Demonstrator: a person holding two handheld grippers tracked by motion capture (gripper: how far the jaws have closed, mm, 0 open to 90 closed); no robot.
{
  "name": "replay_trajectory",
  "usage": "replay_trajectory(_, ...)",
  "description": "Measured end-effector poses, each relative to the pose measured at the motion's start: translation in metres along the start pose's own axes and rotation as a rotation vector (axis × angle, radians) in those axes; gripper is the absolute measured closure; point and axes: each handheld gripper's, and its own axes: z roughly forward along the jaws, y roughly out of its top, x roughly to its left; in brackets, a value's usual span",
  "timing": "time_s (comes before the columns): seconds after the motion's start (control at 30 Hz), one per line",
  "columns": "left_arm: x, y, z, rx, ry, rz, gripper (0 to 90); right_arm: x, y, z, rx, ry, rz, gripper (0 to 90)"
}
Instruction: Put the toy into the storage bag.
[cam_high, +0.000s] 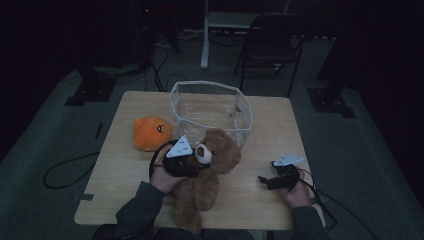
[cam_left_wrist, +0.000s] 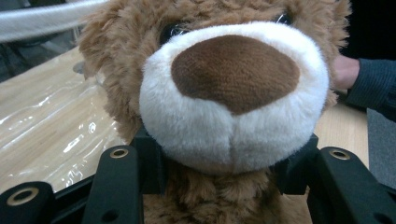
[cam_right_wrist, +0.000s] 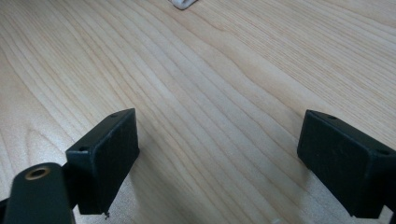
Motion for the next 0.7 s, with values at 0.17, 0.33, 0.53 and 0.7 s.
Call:
replay_trajectory(0.17,0.001,0.004,-0.008,-0.026,0.008,0.004,47.6,0.000,0.000,0.000,-0.001,0.000,0.000,12.0)
replay_trajectory(0.33,0.003,0.008,-0.014,-0.034,0.015,0.004,47.6,0.000,0.000,0.000,0.000,0.001,-0.001,12.0)
replay_trajectory(0.53,0.008,0.011,-0.024,-0.052,0.028,-0.001,47.5,0.000,0.000,0.000,0.000,0.000,-0.001,12.0)
replay_trajectory(0.7,0.012,0.013,-0.030,-0.058,0.034,-0.002,47.4,0.000,0.000,0.000,0.000,0.000,-0.002,12.0)
